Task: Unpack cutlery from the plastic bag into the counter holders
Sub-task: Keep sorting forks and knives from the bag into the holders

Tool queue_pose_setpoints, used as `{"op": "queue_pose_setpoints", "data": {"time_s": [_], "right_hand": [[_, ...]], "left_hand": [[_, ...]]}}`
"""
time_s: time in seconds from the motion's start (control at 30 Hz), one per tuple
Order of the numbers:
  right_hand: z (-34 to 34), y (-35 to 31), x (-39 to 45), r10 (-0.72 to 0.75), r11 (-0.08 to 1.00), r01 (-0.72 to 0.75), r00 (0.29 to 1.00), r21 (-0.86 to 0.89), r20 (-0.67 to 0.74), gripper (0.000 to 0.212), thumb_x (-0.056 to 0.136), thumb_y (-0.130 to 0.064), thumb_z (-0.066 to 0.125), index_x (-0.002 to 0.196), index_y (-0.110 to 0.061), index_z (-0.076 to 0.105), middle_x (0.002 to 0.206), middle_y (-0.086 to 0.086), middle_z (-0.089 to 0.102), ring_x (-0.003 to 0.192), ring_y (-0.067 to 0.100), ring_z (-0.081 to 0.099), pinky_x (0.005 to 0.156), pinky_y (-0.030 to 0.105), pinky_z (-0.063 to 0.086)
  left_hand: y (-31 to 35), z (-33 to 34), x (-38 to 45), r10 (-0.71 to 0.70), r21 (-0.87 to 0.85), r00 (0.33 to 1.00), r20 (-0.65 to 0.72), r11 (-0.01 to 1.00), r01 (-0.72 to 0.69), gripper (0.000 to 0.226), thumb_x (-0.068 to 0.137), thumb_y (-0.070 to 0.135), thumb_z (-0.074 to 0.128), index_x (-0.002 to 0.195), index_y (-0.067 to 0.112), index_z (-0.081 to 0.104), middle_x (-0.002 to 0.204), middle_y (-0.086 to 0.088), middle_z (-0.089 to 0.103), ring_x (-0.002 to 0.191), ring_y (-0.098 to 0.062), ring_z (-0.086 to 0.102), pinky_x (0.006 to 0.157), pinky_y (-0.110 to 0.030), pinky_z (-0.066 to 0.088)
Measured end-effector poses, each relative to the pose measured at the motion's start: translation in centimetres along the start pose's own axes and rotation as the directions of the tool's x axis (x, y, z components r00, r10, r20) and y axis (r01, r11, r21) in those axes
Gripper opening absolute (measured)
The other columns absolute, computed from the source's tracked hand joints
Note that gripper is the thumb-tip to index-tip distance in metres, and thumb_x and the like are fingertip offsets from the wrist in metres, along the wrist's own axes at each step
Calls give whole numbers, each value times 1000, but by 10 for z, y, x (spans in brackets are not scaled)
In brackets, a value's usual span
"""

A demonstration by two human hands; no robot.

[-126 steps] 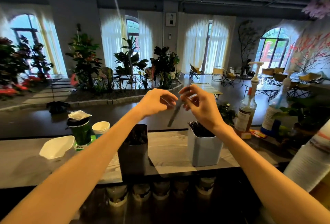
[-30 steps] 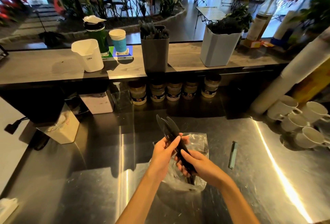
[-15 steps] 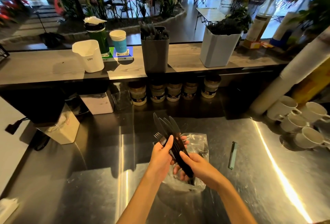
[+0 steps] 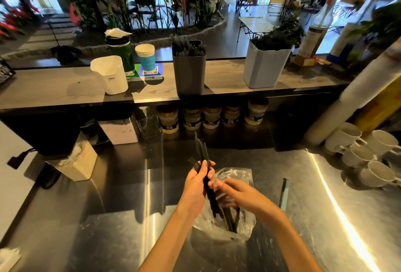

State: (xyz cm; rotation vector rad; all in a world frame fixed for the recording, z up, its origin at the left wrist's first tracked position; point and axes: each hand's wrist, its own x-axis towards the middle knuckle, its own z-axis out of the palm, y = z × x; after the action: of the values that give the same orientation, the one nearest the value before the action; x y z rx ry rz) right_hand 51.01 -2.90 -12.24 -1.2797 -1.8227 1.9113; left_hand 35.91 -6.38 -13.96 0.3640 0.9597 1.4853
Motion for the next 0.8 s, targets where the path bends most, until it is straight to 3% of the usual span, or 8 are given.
{"op": "queue_pose_setpoints", "data": {"time_s": [0.07, 0.17, 0.27, 0.37, 0.43, 0.53, 0.63, 0.8], "right_hand": [[-11, -9, 8, -121, 993, 116, 970, -35, -210, 41, 87, -56, 59, 108, -23, 68, 100, -2, 76, 93, 16, 73, 81, 28, 60], [-24, -28, 12, -389, 921, 352, 819, -166, -422, 15, 92, -34, 69, 103, -23, 70, 94, -6, 74, 85, 10, 72, 74, 23, 58], [-31, -56, 13, -533, 844, 466, 784, -265, -319, 21, 92, -21, 73, 113, -24, 70, 100, -9, 74, 87, 9, 73, 75, 21, 59], [-44, -73, 23, -518, 786, 395, 840, -476, -159, 31, 90, -28, 75, 120, -34, 69, 107, -18, 72, 94, 3, 70, 81, 24, 60], [-54, -80, 27, -503, 756, 375, 858, -537, -109, 22, 90, -30, 75, 112, -34, 73, 101, -18, 74, 94, 0, 70, 84, 27, 60], [-68, -92, 27, -504, 769, 387, 856, -509, -111, 8, 88, -28, 77, 97, -29, 78, 90, -13, 76, 87, 2, 72, 82, 30, 61], [-81, -102, 28, -495, 783, 388, 862, -486, -111, 5, 87, -27, 79, 92, -25, 79, 85, -7, 77, 69, 4, 69, 68, 25, 60], [-121, -127, 28, -505, 831, 364, 811, -420, -296, 6, 88, -27, 77, 94, -26, 79, 84, -11, 76, 62, 12, 65, 57, 19, 51]], "left_hand": [[5, -1, 3, 24, 140, 1000, 17, 990, -26, 26, 105, 24, 45, 107, 1, 58, 66, 0, 41, 52, -10, 34, 52, -22, 33], [11, 4, 8, 5, 395, 1000, 23, 919, -14, 30, 108, 25, 42, 112, 4, 63, 63, 8, 46, 51, -6, 40, 53, -21, 35], [20, 13, 13, -38, 565, 997, 74, 825, -10, 28, 107, 30, 45, 113, 12, 65, 60, 16, 49, 50, 0, 42, 51, -18, 36], [29, 23, 14, -73, 642, 985, 155, 765, -44, 22, 106, 28, 48, 106, 15, 66, 61, 13, 49, 54, -3, 38, 51, -19, 31], [35, 28, 16, -76, 681, 977, 201, 727, -84, 19, 105, 24, 50, 106, 16, 67, 64, 12, 57, 56, -4, 40, 53, -21, 31], [43, 38, 22, -91, 712, 964, 249, 692, -118, 20, 103, 27, 55, 112, 16, 68, 74, 12, 65, 59, 1, 51, 55, -14, 37], [54, 53, 30, -135, 753, 947, 291, 643, -140, 19, 103, 28, 54, 111, 17, 67, 60, 23, 62, 54, 5, 50, 51, -10, 36], [79, 75, 62, -182, 813, 936, 301, 563, -152, 34, 98, 42, 59, 107, 10, 66, 66, 8, 50, 52, -2, 40, 49, -19, 29]]}}
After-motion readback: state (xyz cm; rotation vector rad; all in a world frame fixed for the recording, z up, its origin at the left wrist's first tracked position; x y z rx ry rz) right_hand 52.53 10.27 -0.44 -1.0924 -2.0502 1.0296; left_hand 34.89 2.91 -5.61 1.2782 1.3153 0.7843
